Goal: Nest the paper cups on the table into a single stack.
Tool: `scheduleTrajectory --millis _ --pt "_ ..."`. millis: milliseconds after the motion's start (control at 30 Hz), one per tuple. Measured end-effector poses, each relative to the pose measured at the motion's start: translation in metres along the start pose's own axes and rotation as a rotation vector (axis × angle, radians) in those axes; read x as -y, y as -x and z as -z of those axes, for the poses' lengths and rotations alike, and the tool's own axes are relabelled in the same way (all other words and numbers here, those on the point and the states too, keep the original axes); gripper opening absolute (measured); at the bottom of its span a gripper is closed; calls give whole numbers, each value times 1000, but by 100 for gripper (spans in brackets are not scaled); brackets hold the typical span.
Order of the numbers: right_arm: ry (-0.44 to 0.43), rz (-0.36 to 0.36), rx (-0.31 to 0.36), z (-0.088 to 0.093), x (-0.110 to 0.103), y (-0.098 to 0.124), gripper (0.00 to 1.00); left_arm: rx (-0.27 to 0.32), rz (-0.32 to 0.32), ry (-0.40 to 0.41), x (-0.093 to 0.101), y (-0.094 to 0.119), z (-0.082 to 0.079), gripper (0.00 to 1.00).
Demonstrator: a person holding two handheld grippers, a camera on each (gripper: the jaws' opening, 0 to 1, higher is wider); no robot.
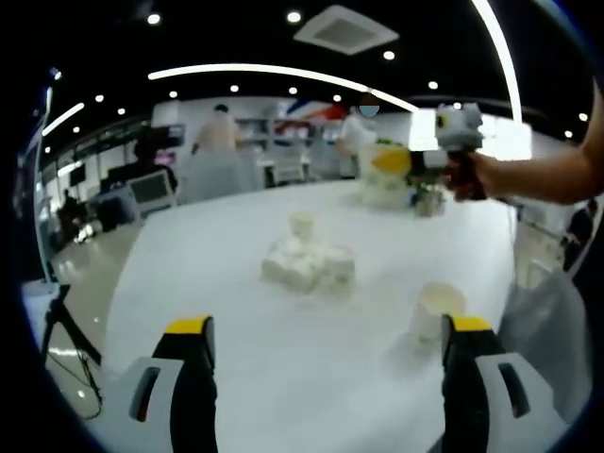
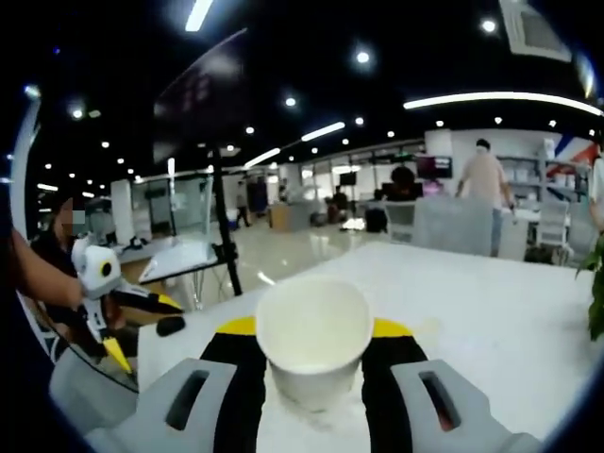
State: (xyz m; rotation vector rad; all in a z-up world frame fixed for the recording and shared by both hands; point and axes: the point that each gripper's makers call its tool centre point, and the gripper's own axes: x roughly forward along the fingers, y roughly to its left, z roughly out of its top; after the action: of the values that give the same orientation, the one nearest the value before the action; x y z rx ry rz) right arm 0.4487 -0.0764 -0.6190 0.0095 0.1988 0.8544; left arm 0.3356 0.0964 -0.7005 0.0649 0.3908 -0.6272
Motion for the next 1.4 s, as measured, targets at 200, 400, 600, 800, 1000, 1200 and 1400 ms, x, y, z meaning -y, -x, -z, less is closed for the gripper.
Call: scheduleTrajectory --millis 200,400,600,800,1000,1200,1400 --pt "16 -18 -4 5 -13 9 36 -6 4 -5 2 -2 0 99" --pt "25 -42 6 5 -29 20 36 25 29 9 8 -2 -6 99" --pt "22 -51 19 5 -38 30 36 9 10 20 4 -4 -2 99" --pt "7 -52 30 10 -44 37 36 3 13 13 5 -6 -3 98" --pt "21 -62 28 16 -54 46 37 6 12 0 6 -7 -4 99" --pt "6 -67 54 19 -65 56 37 1 15 -1 7 -7 -2 99" --pt "14 -77 60 22 -76 64 37 -1 17 -1 8 -5 0 99"
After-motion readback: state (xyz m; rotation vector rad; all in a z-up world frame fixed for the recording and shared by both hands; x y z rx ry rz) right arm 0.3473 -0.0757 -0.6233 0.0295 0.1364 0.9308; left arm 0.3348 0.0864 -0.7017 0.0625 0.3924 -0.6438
